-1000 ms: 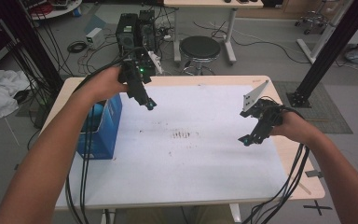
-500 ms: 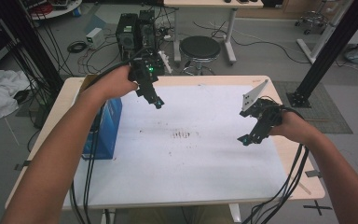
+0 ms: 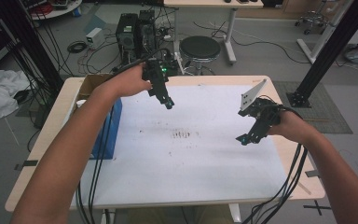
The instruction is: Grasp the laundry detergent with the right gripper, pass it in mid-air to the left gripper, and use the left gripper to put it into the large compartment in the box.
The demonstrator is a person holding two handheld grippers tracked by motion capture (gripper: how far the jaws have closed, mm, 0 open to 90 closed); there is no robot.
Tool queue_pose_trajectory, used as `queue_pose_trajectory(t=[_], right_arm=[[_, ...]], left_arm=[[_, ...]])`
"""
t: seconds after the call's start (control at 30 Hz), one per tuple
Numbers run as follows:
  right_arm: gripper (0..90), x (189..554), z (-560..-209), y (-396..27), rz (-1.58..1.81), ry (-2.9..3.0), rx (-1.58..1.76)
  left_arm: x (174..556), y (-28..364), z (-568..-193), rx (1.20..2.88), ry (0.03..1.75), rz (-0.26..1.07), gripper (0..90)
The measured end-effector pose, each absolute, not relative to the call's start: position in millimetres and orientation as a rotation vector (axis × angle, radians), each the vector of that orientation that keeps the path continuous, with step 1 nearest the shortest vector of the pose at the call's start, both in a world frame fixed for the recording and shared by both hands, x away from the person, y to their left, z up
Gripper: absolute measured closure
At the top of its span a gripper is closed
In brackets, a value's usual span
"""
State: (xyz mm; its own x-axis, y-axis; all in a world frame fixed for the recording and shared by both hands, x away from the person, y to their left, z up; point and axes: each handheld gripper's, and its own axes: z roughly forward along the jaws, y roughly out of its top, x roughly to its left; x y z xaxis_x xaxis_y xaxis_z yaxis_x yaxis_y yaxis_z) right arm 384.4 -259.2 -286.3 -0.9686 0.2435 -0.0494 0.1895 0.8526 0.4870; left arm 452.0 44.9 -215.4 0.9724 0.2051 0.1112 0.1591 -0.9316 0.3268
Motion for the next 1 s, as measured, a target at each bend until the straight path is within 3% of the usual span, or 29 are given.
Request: queue_pose_trajectory(t=[1.0], right_arm=[[1.6, 383.0, -285.9, -256.0, 0.75, 2.923, 0.315]], left_arm=[[452.6, 45.5, -222.1, 2.803, 0.228, 0.196, 4.3]])
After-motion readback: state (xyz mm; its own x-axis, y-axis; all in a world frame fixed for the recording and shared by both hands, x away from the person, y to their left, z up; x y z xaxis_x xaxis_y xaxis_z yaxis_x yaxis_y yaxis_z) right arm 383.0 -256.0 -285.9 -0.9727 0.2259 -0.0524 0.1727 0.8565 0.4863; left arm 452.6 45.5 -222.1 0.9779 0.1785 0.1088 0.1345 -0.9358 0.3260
